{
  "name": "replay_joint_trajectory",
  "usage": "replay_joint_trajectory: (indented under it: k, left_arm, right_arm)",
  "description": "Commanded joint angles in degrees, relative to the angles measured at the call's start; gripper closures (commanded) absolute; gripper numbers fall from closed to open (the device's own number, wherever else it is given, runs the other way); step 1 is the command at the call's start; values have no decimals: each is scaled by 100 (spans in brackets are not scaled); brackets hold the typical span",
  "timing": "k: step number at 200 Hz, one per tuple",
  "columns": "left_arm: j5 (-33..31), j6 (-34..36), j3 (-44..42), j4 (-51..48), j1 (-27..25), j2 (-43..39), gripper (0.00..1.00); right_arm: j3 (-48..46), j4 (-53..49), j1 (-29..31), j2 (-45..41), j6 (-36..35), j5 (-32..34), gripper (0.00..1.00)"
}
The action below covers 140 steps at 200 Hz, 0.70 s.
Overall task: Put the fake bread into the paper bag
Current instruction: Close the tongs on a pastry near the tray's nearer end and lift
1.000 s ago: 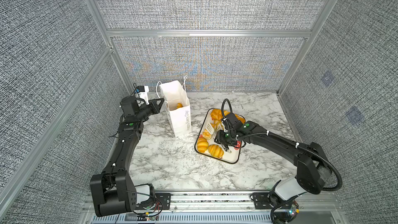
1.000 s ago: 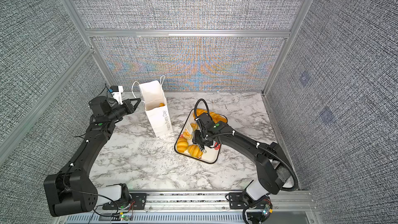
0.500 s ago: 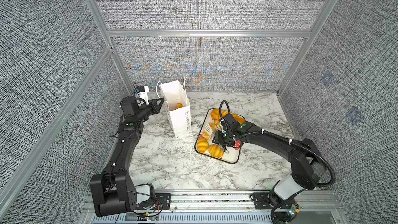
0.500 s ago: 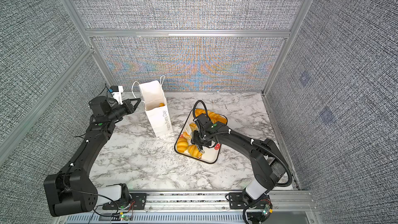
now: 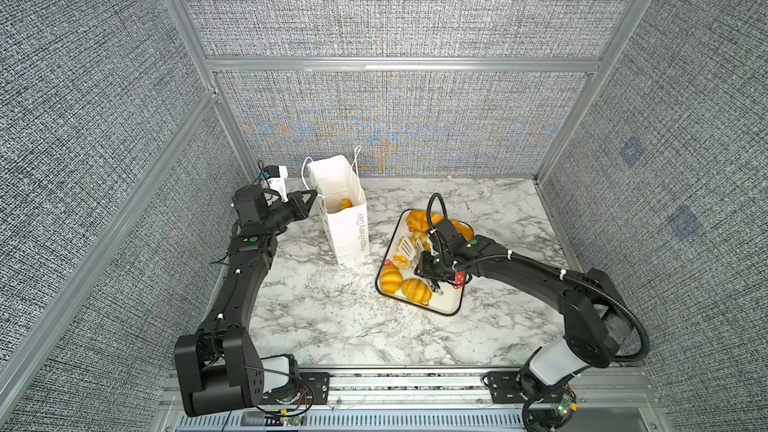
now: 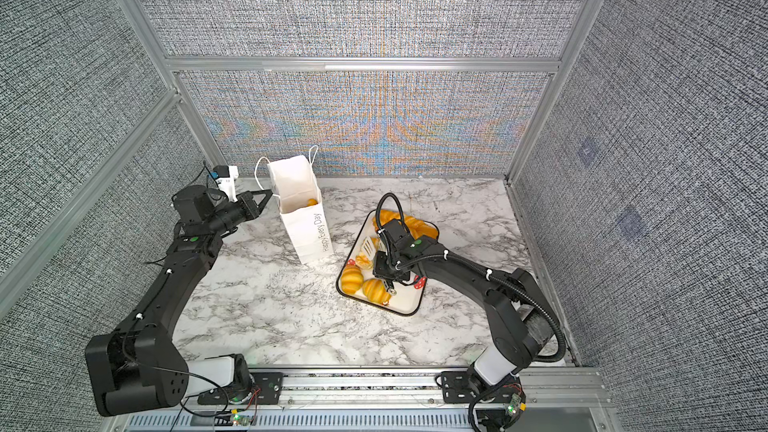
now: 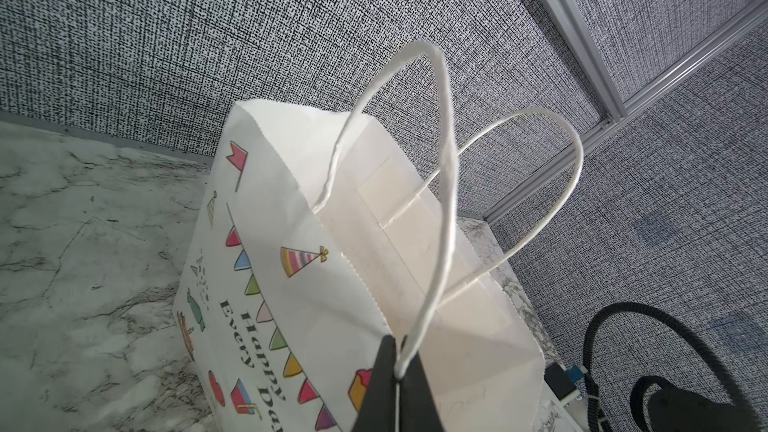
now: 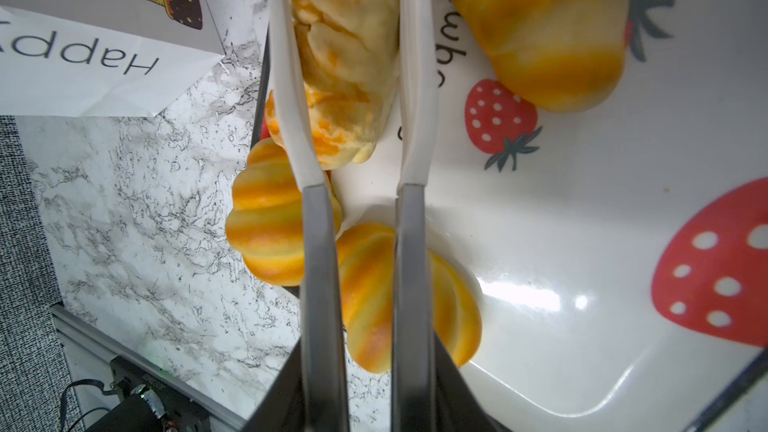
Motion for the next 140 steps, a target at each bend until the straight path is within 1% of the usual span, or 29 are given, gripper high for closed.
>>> replay_joint_trajectory:
  k: [1, 72, 140]
  left_arm:
    - [11, 43, -9, 128, 3, 8, 100]
    - [11, 31, -5, 141, 3, 42, 100]
    - [11, 40, -8, 143, 1, 42, 100]
  right_arm:
    - [-35, 17, -22, -134, 12, 76, 68]
    - [186, -264, -116, -692, -171, 280, 68]
    - [928, -498, -143, -947, -439, 396, 68]
